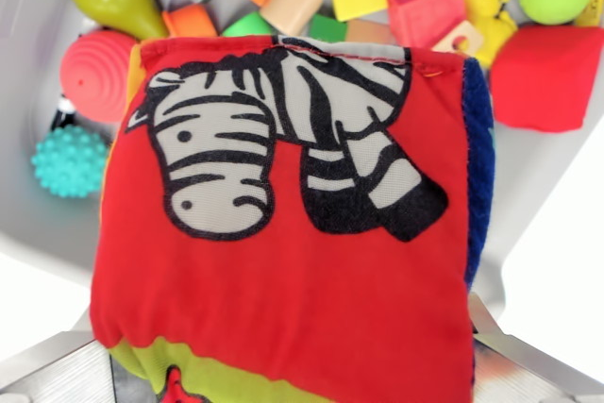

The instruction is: Pick an object from the bin

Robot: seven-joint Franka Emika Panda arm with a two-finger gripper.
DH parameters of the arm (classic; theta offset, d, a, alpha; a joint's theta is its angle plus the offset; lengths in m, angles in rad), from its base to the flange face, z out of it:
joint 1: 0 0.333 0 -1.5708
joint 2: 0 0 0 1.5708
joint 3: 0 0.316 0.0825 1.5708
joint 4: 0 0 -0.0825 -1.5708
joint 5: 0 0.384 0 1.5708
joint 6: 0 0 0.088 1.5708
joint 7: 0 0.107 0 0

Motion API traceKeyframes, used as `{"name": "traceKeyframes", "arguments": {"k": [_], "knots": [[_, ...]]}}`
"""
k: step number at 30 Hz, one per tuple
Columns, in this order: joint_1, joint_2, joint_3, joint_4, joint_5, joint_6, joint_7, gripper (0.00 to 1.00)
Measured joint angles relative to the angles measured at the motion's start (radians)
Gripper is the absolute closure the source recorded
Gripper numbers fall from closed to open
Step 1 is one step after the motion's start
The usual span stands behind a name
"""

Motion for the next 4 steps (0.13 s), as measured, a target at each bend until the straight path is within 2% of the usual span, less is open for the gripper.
{"name": "traceKeyframes", "arguments": {"k": [4], "knots": [[0.0, 0.0, 0.0, 0.0, 0.0, 0.0, 0.0, 1.0]]}}
